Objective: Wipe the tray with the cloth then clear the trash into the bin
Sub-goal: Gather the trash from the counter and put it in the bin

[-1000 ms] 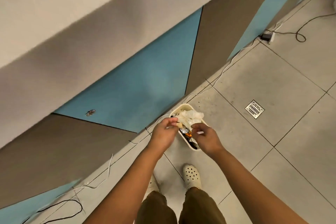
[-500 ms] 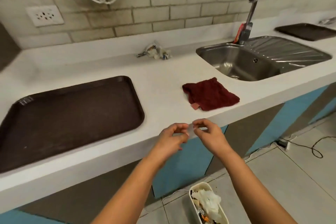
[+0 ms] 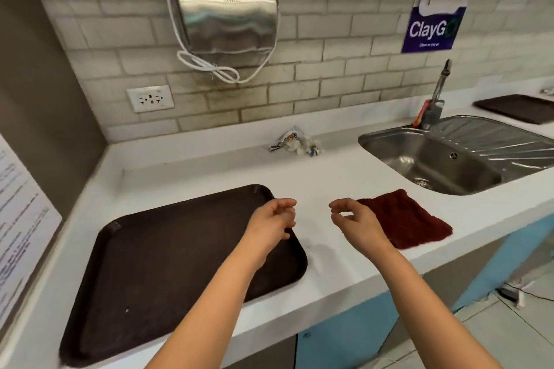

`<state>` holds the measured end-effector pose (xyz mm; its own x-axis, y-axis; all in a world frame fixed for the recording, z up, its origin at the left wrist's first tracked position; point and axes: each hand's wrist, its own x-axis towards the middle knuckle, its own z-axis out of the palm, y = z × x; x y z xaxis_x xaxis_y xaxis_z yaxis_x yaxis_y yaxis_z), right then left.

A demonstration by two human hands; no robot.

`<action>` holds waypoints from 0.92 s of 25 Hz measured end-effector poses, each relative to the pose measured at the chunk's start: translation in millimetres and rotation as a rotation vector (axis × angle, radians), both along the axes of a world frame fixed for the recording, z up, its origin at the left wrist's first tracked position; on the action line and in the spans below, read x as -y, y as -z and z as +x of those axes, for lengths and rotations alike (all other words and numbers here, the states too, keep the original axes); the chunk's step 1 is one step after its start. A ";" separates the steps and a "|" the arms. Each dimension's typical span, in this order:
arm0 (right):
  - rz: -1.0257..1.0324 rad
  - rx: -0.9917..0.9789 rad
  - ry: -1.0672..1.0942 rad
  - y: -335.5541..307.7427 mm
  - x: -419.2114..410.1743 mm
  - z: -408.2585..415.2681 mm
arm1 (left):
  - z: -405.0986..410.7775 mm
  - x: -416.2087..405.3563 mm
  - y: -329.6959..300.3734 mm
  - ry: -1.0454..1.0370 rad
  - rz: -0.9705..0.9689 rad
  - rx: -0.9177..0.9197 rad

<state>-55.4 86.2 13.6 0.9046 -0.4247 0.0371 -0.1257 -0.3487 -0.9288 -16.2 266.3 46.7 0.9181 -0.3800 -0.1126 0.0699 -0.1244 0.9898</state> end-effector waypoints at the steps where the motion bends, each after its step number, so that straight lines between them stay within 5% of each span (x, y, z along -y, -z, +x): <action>1: -0.005 -0.011 0.014 1.5 -1.5 4.2 | 8.4 -4.5 0.8 -0.009 0.002 0.000; 18: -0.026 -0.126 0.083 32.2 104.6 130.8 | 166.8 53.7 34.5 -0.156 0.059 -0.047; 23: -0.078 -0.161 0.042 36.8 157.2 207.1 | 249.9 113.3 44.9 -0.141 0.354 0.180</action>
<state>151.7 -71.0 -23.2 0.8829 -0.4638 -0.0729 -0.2869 -0.4101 -0.8657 233.7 153.0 1.8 0.9753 -0.2157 -0.0469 -0.0593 -0.4607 0.8856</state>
